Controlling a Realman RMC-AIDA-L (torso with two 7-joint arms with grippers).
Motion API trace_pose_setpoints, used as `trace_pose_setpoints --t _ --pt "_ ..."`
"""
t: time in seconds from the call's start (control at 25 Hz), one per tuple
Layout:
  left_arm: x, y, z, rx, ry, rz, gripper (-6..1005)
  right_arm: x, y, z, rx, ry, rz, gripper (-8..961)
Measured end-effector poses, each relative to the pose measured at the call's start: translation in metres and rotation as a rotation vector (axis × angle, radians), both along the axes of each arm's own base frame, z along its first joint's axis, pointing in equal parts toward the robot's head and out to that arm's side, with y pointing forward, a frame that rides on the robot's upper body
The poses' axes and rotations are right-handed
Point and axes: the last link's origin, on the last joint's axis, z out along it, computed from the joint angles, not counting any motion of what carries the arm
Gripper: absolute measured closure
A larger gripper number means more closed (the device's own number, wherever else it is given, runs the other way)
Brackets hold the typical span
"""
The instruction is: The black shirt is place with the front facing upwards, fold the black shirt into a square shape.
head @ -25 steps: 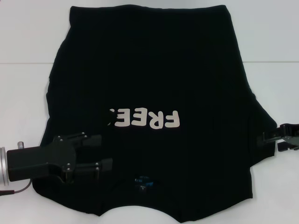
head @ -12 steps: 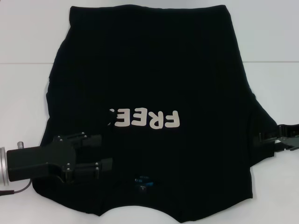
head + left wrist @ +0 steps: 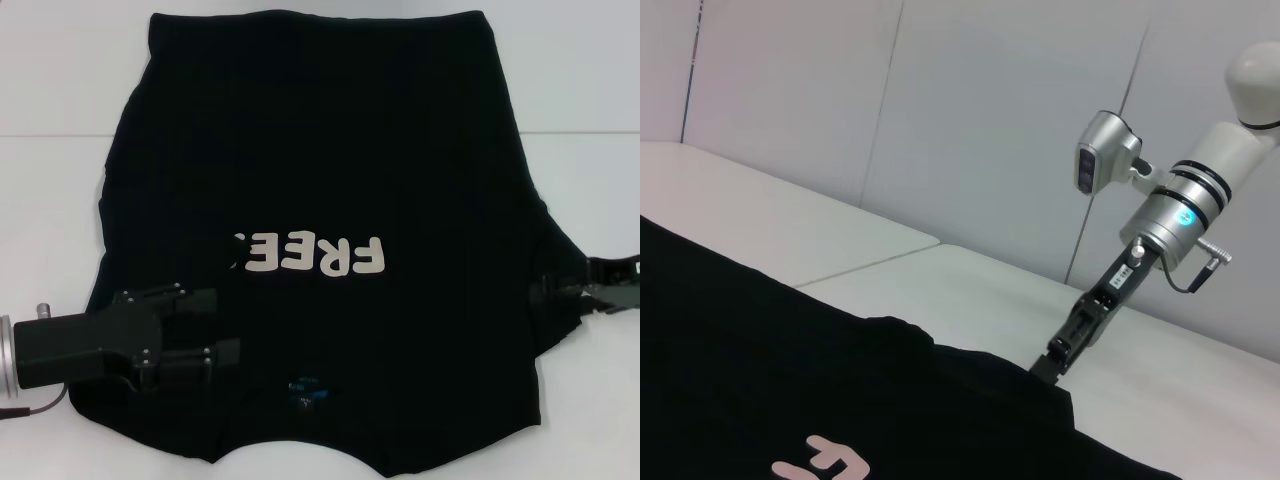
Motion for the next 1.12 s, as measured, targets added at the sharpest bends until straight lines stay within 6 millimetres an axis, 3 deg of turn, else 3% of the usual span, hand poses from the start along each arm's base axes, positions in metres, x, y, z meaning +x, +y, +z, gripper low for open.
trace_pose_setpoints --t 0.6,1.12 --pt "-0.001 0.000 -0.001 0.002 0.003 0.004 193 0.007 -0.004 0.005 0.010 0.014 -0.013 138" --pt "-0.001 0.000 -0.001 0.002 0.004 0.005 193 0.005 -0.009 -0.003 -0.016 0.032 -0.020 138"
